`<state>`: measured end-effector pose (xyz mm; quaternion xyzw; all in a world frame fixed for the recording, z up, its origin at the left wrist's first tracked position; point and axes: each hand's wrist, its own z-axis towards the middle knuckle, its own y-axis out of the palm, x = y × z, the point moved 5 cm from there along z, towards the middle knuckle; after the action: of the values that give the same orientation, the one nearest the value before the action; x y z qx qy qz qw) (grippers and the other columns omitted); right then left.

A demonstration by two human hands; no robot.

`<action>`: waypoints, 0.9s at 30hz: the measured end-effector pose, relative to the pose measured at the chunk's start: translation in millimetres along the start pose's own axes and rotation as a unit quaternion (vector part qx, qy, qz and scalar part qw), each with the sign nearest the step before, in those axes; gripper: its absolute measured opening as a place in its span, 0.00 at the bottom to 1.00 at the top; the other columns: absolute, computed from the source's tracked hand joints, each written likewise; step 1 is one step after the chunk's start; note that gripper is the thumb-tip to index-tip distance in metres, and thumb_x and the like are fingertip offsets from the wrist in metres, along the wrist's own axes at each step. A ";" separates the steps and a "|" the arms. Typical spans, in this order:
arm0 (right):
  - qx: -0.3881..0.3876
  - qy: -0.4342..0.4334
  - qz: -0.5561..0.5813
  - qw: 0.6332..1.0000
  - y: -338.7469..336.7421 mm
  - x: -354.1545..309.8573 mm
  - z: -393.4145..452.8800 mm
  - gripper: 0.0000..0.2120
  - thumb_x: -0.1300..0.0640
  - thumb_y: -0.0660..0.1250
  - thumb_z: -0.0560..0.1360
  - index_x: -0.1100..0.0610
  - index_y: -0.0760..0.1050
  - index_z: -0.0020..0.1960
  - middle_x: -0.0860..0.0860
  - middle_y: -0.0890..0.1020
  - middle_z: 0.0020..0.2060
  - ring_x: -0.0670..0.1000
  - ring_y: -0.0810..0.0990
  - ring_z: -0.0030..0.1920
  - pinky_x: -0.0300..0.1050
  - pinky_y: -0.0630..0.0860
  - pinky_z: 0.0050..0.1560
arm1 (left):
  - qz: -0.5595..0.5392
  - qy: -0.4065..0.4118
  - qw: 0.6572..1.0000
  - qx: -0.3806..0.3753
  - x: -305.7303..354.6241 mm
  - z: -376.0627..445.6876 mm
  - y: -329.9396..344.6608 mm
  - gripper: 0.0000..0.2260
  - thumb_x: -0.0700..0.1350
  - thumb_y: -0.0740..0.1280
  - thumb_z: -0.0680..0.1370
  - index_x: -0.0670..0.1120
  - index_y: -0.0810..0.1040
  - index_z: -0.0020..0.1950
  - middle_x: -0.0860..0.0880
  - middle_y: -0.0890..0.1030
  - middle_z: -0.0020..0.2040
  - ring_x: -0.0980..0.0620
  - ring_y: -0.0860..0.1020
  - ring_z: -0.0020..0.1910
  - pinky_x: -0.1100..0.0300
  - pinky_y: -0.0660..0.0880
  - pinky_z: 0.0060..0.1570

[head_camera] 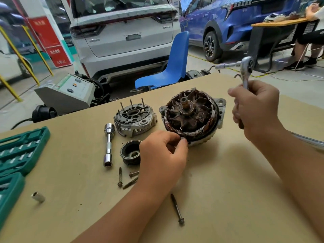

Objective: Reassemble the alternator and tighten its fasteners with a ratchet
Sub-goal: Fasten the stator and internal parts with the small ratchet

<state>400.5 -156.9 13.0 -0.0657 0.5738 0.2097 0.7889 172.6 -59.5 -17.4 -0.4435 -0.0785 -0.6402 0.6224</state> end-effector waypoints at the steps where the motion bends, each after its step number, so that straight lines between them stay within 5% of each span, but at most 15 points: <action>1: 0.000 0.015 -0.001 1.000 0.1 3.2 -0.3 0.09 0.56 0.72 0.68 0.51 0.75 0.30 0.51 0.69 0.22 0.53 0.65 0.20 0.43 0.66 0.24 | 0.003 0.003 1.000 0.001 0.8 -0.3 -0.4 0.02 0.44 0.75 0.73 0.48 0.86 0.40 0.57 0.79 0.34 0.56 0.78 0.35 0.68 0.70 0.33; 13: -0.001 0.106 0.037 0.994 3.9 6.2 -13.9 0.08 0.56 0.72 0.66 0.53 0.74 0.31 0.50 0.66 0.21 0.52 0.63 0.19 0.46 0.61 0.27 | 0.013 -0.023 1.000 0.015 2.5 -1.2 1.3 0.02 0.42 0.77 0.74 0.47 0.87 0.43 0.56 0.81 0.35 0.57 0.79 0.34 0.55 0.79 0.36; 19: -0.010 0.122 0.041 0.992 7.0 6.8 -17.2 0.08 0.58 0.71 0.66 0.54 0.73 0.33 0.50 0.66 0.23 0.51 0.63 0.20 0.45 0.61 0.26 | 0.002 -0.040 0.999 0.036 1.8 -1.8 -3.5 0.04 0.48 0.79 0.74 0.51 0.86 0.41 0.57 0.81 0.32 0.58 0.79 0.32 0.66 0.75 0.33; 23: -0.015 0.122 0.050 0.991 9.5 6.5 -18.2 0.08 0.59 0.71 0.66 0.55 0.72 0.35 0.50 0.65 0.24 0.51 0.62 0.20 0.42 0.62 0.24 | 0.016 -0.042 0.998 0.035 1.9 0.1 -0.7 0.07 0.47 0.78 0.74 0.50 0.84 0.38 0.55 0.80 0.31 0.56 0.78 0.31 0.55 0.77 0.35; 27: -0.025 0.118 0.052 0.991 11.6 6.2 -20.3 0.07 0.60 0.71 0.67 0.57 0.72 0.36 0.52 0.65 0.25 0.51 0.61 0.20 0.41 0.62 0.24 | 0.012 -0.033 0.999 0.025 2.2 0.0 2.5 0.05 0.42 0.77 0.75 0.47 0.85 0.41 0.54 0.80 0.33 0.55 0.78 0.32 0.54 0.78 0.34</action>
<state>379.5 -151.9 2.1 -0.0800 0.6600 0.2552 0.7021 175.1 -61.7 -17.1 -0.4495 -0.1094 -0.6157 0.6379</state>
